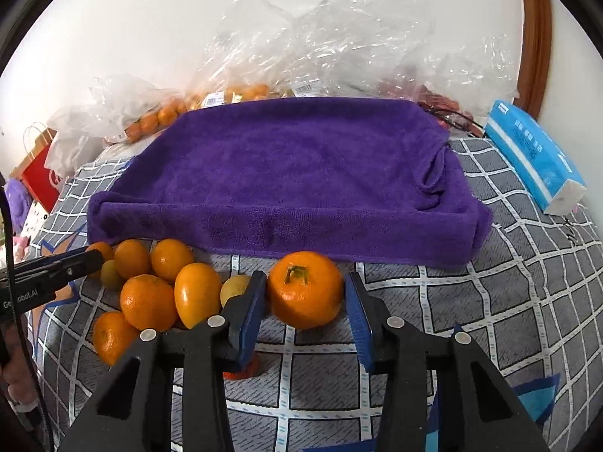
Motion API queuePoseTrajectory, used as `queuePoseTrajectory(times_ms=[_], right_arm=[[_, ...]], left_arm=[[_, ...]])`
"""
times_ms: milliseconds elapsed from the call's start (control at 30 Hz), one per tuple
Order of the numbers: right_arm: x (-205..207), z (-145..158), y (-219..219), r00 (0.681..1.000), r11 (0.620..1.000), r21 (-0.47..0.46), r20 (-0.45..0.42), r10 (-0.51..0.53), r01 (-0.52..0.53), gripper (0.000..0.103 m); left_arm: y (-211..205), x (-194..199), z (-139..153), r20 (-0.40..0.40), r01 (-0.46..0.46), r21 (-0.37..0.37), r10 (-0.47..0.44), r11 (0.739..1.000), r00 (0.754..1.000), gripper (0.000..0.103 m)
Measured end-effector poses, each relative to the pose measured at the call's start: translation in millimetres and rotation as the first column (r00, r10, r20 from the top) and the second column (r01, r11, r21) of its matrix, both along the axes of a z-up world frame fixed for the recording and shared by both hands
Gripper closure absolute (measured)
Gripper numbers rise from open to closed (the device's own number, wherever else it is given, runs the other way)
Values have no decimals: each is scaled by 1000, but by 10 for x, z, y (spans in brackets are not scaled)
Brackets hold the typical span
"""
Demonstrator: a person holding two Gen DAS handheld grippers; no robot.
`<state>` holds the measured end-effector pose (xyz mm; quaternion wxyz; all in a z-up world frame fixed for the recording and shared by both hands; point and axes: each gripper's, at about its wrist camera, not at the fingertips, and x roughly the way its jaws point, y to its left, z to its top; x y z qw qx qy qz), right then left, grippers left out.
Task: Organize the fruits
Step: 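Grasp the large orange with the left tool while the right tool grasps the stemmed tangerine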
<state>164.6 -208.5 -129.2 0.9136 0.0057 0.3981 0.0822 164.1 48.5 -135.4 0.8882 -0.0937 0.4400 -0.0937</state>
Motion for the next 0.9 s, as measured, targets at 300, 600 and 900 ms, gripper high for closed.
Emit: queuePoseTrajectory(times_ms=[300, 600, 900], right_arm=[[-220, 75, -150, 999, 997, -69, 13, 37, -36, 61], [-268, -55, -206, 1000, 999, -36, 22, 1, 0, 58], [-172, -182, -194, 999, 999, -31, -42, -17, 16, 57]], left_arm=[[120, -142, 19, -11, -32, 72, 33, 997, 999, 72], [89, -151, -104, 4, -50, 68, 50, 996, 999, 72], [24, -193, -133, 51, -54, 101, 49, 993, 997, 73]])
